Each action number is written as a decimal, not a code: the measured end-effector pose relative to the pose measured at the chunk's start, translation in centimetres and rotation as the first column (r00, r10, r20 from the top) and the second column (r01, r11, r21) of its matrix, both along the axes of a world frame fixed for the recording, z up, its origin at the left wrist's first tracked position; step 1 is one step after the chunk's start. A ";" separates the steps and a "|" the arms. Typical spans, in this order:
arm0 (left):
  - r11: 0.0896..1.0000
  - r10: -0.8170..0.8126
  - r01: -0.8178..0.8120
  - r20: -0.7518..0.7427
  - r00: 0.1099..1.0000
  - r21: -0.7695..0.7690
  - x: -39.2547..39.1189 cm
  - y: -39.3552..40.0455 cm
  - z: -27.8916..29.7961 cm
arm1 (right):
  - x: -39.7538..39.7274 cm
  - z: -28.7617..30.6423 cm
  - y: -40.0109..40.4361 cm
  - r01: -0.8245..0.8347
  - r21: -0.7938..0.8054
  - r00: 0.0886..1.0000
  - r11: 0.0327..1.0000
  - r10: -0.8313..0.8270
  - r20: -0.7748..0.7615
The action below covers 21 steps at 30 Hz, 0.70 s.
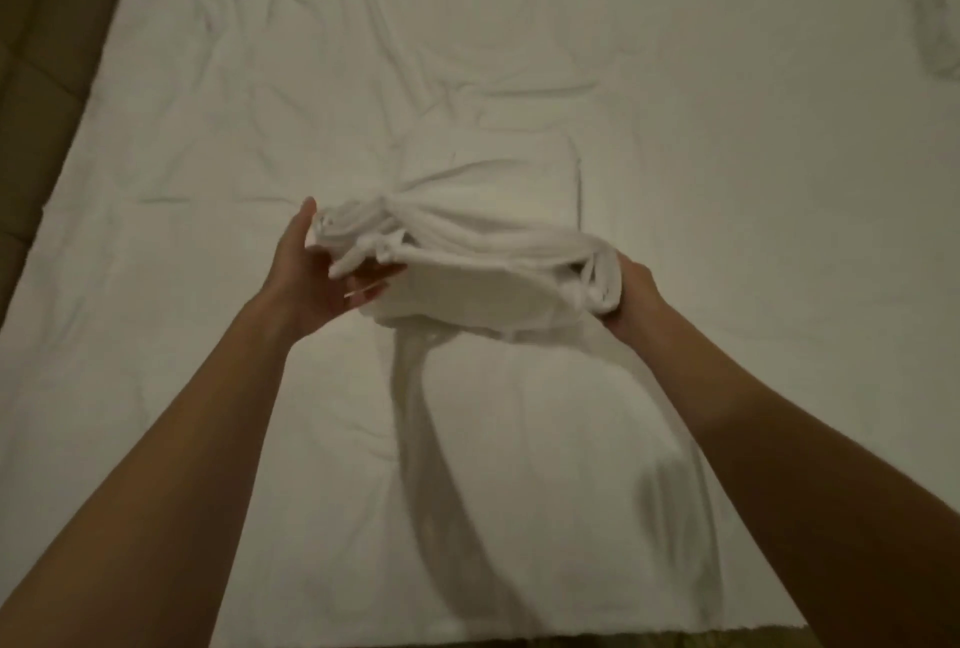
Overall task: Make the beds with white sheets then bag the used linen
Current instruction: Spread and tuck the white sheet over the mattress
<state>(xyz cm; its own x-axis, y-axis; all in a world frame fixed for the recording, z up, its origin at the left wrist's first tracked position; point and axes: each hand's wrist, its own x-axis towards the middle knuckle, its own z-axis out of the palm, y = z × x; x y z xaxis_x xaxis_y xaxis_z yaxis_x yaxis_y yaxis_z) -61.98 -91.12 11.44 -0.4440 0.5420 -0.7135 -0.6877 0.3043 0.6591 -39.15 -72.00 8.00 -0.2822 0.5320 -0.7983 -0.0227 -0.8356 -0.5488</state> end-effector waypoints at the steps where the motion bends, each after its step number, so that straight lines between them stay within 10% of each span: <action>1: 0.999 0.034 -0.035 0.030 0.999 0.034 -1.0 1.4 0.0 | -0.7 -0.2 0.9 0.036 0.017 0.999 0.999 -0.035 -0.034; 11: 0.998 -0.057 0.057 0.019 0.998 -0.029 -8.9 13.5 -6.6 | -9.0 -5.5 10.5 0.082 -0.057 0.997 0.995 -0.083 -0.007; 16: 0.986 -0.082 0.038 -0.269 0.960 -0.165 -7.8 16.7 -11.4 | -12.1 -8.8 11.6 0.033 0.050 0.980 0.998 -0.042 0.197; 18: 0.978 -0.190 0.109 -0.557 0.808 -0.175 -6.1 17.1 -13.3 | -13.2 -9.8 10.7 -0.079 0.350 0.940 0.934 -0.047 0.338; 21: 0.799 -0.569 0.390 -0.785 0.243 -0.458 -3.7 16.9 -15.7 | -14.7 -11.1 7.9 -0.628 0.651 0.764 0.427 0.178 0.620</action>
<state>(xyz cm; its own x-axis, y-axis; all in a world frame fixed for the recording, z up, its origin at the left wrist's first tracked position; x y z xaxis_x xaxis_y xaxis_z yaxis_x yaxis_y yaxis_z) -65.73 -74.24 -4.29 -0.5306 0.8245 -0.1968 0.5366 0.5064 0.6749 -53.86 -64.11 -3.08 -0.4309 0.8845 -0.1786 0.5885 0.1254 -0.7987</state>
